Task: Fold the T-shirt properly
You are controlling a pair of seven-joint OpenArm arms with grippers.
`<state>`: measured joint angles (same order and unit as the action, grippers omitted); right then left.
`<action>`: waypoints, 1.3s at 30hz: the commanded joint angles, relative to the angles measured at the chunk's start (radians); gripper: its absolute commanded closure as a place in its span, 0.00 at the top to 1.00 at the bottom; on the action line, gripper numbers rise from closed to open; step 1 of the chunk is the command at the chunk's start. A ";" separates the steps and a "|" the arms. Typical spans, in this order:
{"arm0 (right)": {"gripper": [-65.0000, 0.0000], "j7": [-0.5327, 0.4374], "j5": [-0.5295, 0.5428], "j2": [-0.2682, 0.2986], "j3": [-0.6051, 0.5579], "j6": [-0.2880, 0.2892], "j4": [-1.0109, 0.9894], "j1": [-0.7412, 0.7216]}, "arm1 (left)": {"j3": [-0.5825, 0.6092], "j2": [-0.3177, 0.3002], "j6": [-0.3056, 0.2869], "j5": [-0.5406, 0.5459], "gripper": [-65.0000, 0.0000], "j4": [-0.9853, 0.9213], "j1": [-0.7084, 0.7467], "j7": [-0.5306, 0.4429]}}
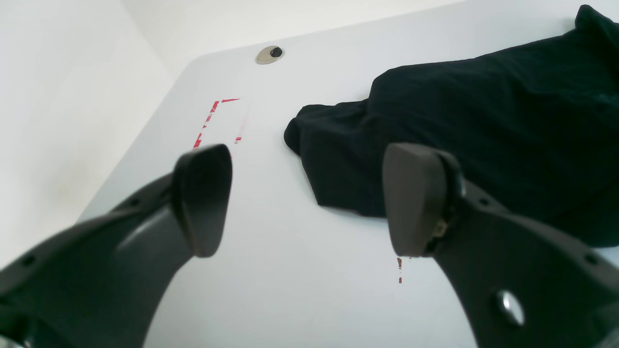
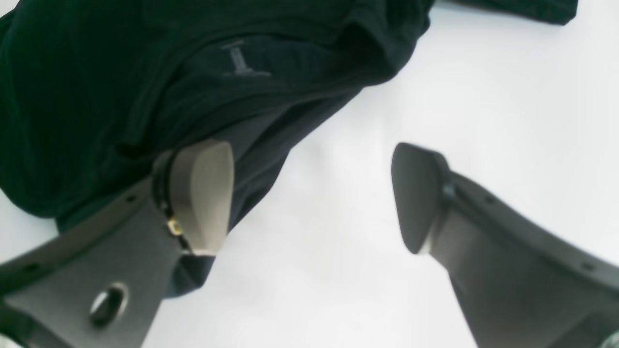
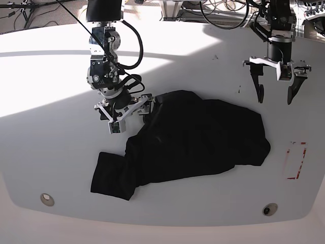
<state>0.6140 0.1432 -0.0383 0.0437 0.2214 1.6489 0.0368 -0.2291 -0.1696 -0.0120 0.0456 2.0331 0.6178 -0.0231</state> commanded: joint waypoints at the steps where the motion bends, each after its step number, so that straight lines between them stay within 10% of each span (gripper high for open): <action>1: 0.74 -0.034 0.044 -0.080 0.029 0.004 -0.092 -0.060 | -0.003 -0.004 0.003 0.005 0.70 0.028 0.003 -0.029; 9: 0.64 -0.037 0.061 -0.107 0.024 0.009 -0.156 -0.076 | -0.003 -0.005 0.001 0.005 0.70 0.025 -0.004 -0.035; 15: 0.01 -0.048 0.042 -0.119 0.004 0.013 -0.189 -0.082 | -0.004 -0.005 0.001 0.002 0.71 0.020 -0.016 -0.047; 39: 0.14 -0.056 0.023 -0.119 0.011 0.007 -0.250 -0.127 | -0.018 -0.008 0.000 -0.003 0.72 0.021 0.002 -0.065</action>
<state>0.5804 0.1574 -0.1524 0.0467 0.2245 1.3727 -0.0700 -0.2409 -0.1726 -0.0193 0.0452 2.0338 0.6151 -0.0536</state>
